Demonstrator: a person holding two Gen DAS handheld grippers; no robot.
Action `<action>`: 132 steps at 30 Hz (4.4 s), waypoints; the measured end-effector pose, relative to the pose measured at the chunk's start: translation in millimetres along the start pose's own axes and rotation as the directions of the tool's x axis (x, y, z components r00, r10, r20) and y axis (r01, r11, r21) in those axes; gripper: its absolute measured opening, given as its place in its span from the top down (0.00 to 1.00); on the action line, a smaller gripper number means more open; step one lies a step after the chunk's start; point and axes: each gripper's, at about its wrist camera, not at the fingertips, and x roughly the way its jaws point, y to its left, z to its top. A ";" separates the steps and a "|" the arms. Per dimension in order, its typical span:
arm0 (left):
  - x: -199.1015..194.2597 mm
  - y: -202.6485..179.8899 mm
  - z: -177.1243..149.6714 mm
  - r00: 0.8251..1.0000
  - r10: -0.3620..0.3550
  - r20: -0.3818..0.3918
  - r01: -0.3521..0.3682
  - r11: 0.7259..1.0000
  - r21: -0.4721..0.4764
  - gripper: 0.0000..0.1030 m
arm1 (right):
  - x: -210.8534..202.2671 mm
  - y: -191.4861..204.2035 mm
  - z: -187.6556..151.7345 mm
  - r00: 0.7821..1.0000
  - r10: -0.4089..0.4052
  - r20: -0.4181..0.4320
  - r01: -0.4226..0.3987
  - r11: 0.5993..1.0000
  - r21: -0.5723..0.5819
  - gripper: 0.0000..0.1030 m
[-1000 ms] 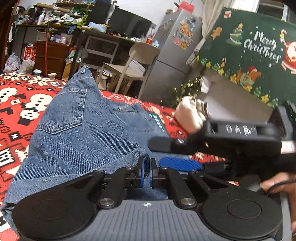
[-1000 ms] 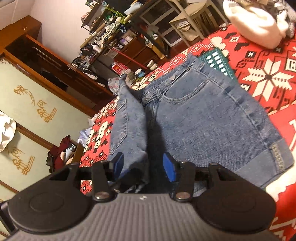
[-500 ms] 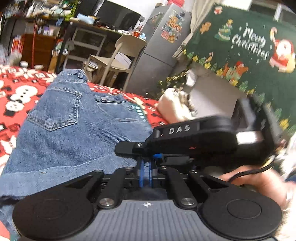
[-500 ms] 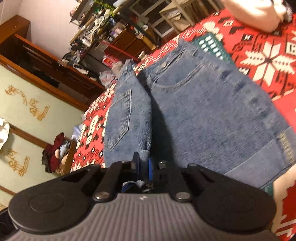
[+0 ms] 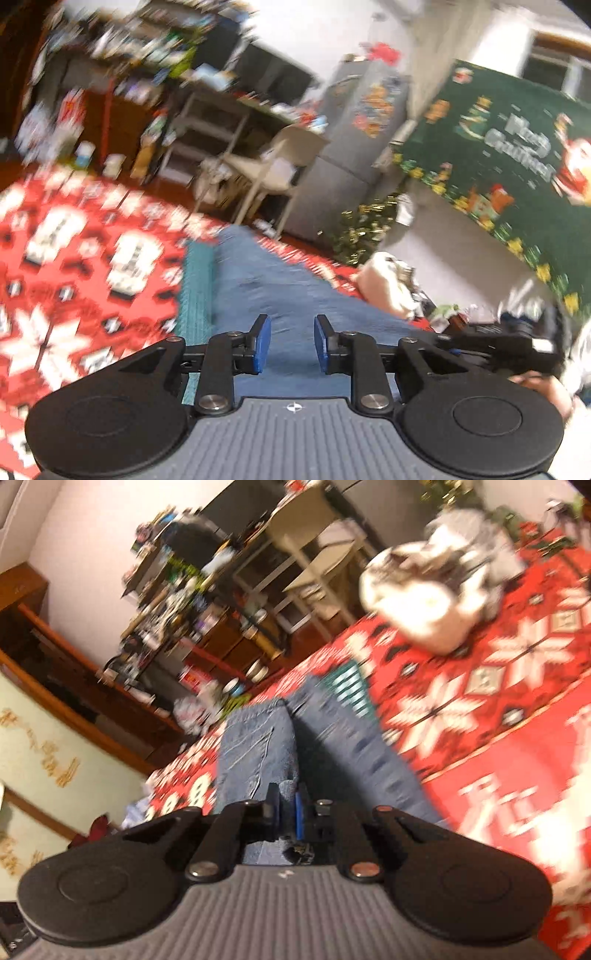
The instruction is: Fold clothes
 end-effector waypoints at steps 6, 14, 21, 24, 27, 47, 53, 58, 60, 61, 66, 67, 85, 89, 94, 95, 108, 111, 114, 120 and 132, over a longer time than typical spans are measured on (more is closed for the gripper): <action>25.7 14.2 -8.6 0.987 0.009 -0.159 -0.020 0.997 -0.069 0.72 | -7.0 -38.5 4.5 0.993 -0.111 -0.045 0.114 0.990 0.078 0.92; 47.7 10.7 -29.1 0.939 0.087 -0.334 -0.085 0.996 0.021 0.62 | 7.0 -44.4 -0.7 0.976 -0.198 -0.091 0.202 0.979 0.038 0.92; 59.8 16.6 -35.2 0.901 0.095 -0.423 -0.102 0.995 0.006 0.58 | 11.8 -49.9 -3.3 0.961 -0.237 -0.140 0.242 0.970 0.019 0.64; 61.9 15.7 -37.7 0.887 0.089 -0.453 -0.098 0.995 0.005 0.56 | 13.8 -52.3 -4.4 0.954 -0.254 -0.160 0.259 0.966 0.010 0.60; 62.8 11.4 -39.3 0.882 0.097 -0.460 -0.093 0.995 0.032 0.56 | 21.3 -51.2 -7.7 0.941 -0.280 -0.191 0.281 0.959 -0.020 0.59; 47.2 21.7 5.6 0.852 0.306 -0.426 -0.214 0.944 0.252 0.91 | 26.5 30.9 -34.6 0.854 -0.274 -0.442 0.172 0.951 -0.257 0.89; 38.2 30.8 6.2 0.832 0.343 -0.436 -0.244 0.932 0.269 0.82 | 9.0 28.8 -43.9 0.855 -0.270 -0.443 0.185 0.956 -0.226 0.83; 32.0 36.2 6.6 0.856 0.342 -0.388 -0.264 0.934 0.242 0.69 | -5.8 26.5 -50.7 0.857 -0.265 -0.442 0.196 0.961 -0.196 0.73; 28.5 38.8 9.9 0.875 0.315 -0.369 -0.254 0.945 0.206 0.69 | -12.2 20.9 -45.8 0.878 -0.232 -0.418 0.182 0.971 -0.155 0.72; 26.7 39.6 11.5 0.884 0.303 -0.357 -0.249 0.950 0.190 0.70 | -14.7 18.4 -44.4 0.888 -0.214 -0.407 0.172 0.975 -0.139 0.73; 38.7 39.7 4.7 0.861 0.318 -0.397 -0.249 0.944 0.216 0.86 | -4.9 18.0 -48.2 0.877 -0.200 -0.438 0.147 0.977 -0.152 0.84; 42.0 39.6 2.5 0.851 0.334 -0.405 -0.259 0.938 0.229 0.89 | -1.8 18.0 -49.9 0.871 -0.204 -0.446 0.148 0.976 -0.156 0.86; 38.6 43.5 9.8 0.855 0.368 -0.365 -0.319 0.929 0.190 0.59 | -17.7 34.6 -38.4 0.910 -0.222 -0.351 0.157 0.966 -0.204 0.66; 38.0 30.8 20.8 0.896 0.339 -0.287 -0.299 0.938 0.172 0.59 | -15.2 54.1 -32.5 0.940 -0.221 -0.260 0.137 0.942 -0.308 0.50; 63.0 18.1 29.6 0.954 0.195 -0.229 -0.172 0.978 0.118 0.55 | 2.1 61.8 -27.1 0.971 -0.192 -0.140 0.128 0.919 -0.373 0.32; 71.8 17.7 29.6 0.957 0.186 -0.221 -0.163 0.980 0.118 0.54 | 6.3 63.9 -27.1 0.973 -0.200 -0.117 0.137 0.904 -0.406 0.31; 128.1 8.6 38.7 0.935 0.331 -0.126 -0.302 0.930 0.209 0.24 | 57.9 76.9 -7.1 0.963 -0.258 0.077 0.260 0.820 -0.510 0.01; 132.7 3.3 40.2 0.915 0.393 -0.092 -0.359 0.897 0.259 0.23 | 65.2 79.6 -4.1 0.948 -0.295 0.123 0.316 0.804 -0.503 0.01; 137.1 4.2 38.7 0.904 0.410 -0.120 -0.368 0.890 0.267 0.22 | 72.2 84.6 -3.6 0.925 -0.341 0.168 0.377 0.771 -0.513 0.01; 136.0 -0.6 36.8 0.890 0.444 -0.104 -0.404 0.873 0.273 0.20 | 86.2 94.6 -2.6 0.868 -0.424 0.259 0.495 0.693 -0.524 0.01; 139.9 -15.3 43.6 0.876 0.466 -0.128 -0.414 0.861 0.296 0.19 | 90.8 109.7 -1.6 0.850 -0.439 0.291 0.526 0.677 -0.516 0.01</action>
